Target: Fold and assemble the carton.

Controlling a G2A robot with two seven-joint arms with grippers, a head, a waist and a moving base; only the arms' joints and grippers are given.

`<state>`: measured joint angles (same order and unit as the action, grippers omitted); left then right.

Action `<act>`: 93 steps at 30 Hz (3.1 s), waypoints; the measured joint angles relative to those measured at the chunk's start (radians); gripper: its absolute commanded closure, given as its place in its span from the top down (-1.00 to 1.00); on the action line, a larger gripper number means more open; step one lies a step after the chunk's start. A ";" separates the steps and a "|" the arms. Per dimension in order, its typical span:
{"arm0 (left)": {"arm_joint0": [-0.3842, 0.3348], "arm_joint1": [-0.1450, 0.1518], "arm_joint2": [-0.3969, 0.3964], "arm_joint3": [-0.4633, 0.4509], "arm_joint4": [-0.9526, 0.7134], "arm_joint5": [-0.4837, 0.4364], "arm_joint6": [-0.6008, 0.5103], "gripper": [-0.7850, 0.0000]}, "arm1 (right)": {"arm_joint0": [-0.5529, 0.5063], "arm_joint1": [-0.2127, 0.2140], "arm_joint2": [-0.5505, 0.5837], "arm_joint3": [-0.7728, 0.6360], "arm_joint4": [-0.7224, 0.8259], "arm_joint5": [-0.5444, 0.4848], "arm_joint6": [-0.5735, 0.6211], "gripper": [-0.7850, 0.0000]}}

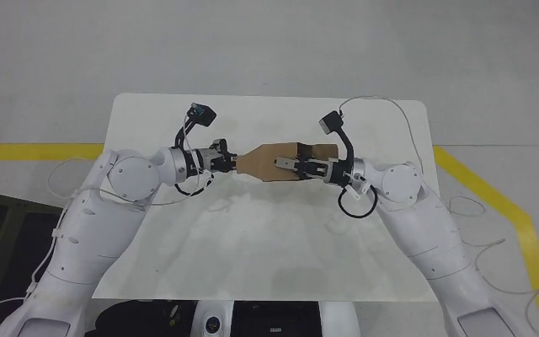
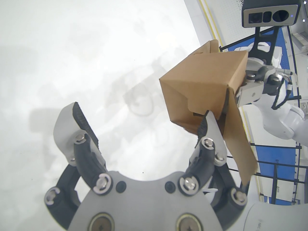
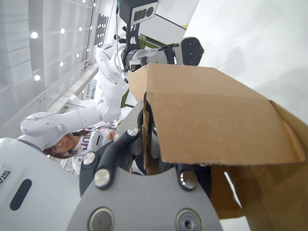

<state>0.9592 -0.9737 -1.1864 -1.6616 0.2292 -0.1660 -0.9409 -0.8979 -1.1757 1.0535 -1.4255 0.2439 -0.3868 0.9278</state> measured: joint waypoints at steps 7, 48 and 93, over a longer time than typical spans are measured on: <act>0.021 0.009 -0.049 0.002 -0.046 -0.007 -0.026 1.00 | -0.021 0.014 0.054 -0.033 -0.097 0.029 -0.056 -1.00; 0.002 0.004 -0.006 0.000 -0.006 0.041 0.010 1.00 | -0.027 0.015 0.031 -0.138 -0.138 0.067 -0.066 -1.00; -0.036 -0.013 0.043 0.069 -0.176 -0.077 -0.023 1.00 | 0.032 -0.026 -0.056 -0.042 0.079 -0.040 -0.015 -1.00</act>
<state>0.9232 -0.9872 -1.1433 -1.5921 0.0528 -0.2435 -0.9638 -0.8657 -1.2015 0.9971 -1.4679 0.3233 -0.4265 0.9130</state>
